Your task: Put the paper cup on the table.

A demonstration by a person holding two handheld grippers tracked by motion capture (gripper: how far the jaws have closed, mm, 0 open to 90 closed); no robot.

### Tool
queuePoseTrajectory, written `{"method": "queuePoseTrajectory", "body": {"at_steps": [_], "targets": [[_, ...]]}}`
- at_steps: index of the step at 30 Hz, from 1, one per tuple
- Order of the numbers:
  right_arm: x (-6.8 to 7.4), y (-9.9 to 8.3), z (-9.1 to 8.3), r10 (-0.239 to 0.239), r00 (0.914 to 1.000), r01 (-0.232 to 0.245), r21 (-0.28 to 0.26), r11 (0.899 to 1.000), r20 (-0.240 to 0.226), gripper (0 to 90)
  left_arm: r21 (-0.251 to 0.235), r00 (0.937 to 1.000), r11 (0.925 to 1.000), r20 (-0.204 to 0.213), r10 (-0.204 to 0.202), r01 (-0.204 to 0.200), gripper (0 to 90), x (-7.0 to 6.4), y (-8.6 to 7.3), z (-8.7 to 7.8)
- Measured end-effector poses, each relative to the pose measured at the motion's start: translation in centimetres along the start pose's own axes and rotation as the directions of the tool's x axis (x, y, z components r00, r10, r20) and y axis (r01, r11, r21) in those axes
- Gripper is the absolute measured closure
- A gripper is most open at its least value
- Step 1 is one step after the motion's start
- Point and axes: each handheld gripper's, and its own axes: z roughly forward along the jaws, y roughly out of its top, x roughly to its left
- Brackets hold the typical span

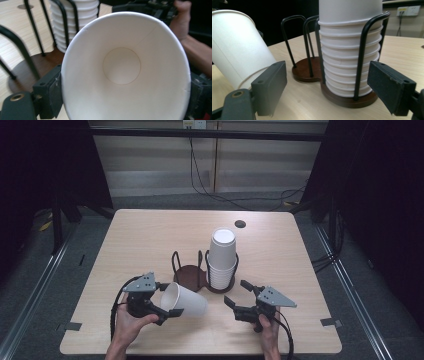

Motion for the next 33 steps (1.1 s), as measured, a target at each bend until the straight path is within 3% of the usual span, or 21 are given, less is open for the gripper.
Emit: {"method": "queuePoseTrajectory", "body": {"at_steps": [8, 11, 18, 22, 24, 26, 30, 33], "targets": [[0.0, -1.0, 0.1, -0.033, 0.9929, 0.040, -0.060, 0.997, 0.114, 16.4, 0.018, 0.9996, 0.9998, -0.026, -0.006, 0.007, 11.2, 0.5, 0.2, -1.4], [0.0, -1.1, 0.1, -0.053, 0.9904, 0.064, -0.081, 0.995, 0.128, 15.6, 0.035, 0.9989, 0.9993, -0.045, -0.007, 0.008, 11.2, 0.7, 0.2, -1.8], [0.3, -1.5, -0.3, -0.092, 0.9875, 0.109, -0.135, 0.985, 0.129, 13.9, 0.047, 0.9950, 0.9978, -0.090, -0.043, 0.047, 11.2, 1.1, 0.2, -3.1], [0.2, -1.5, -0.4, -0.104, 0.9893, 0.118, -0.140, 0.983, 0.102, 15.6, 0.073, 0.9948, 0.9964, -0.095, -0.035, 0.043, 11.1, 1.2, 0.5, -3.4], [0.2, -1.5, -0.5, -0.109, 0.9900, 0.121, -0.147, 0.982, 0.090, 14.8, 0.089, 0.9933, 0.9939, -0.102, -0.055, 0.064, 11.0, 1.3, 0.7, -3.7], [0.2, -1.5, -0.5, -0.113, 0.9904, 0.124, -0.149, 0.981, 0.080, 14.4, 0.109, 0.9891, 0.9921, -0.139, -0.048, 0.063, 11.0, 1.2, 1.0, -4.1], [0.2, -1.5, -0.5, -0.109, 0.9909, 0.120, -0.149, 0.982, 0.078, 14.8, 0.095, 0.9904, 0.9936, -0.130, -0.047, 0.060, 11.1, 1.4, 1.3, -4.6], [0.2, -1.5, -0.5, -0.110, 0.9908, 0.121, -0.150, 0.981, 0.079, 14.8, 0.136, 0.9873, 0.9891, -0.155, -0.035, 0.056, 11.0, 1.5, 1.8, -4.7]]}}
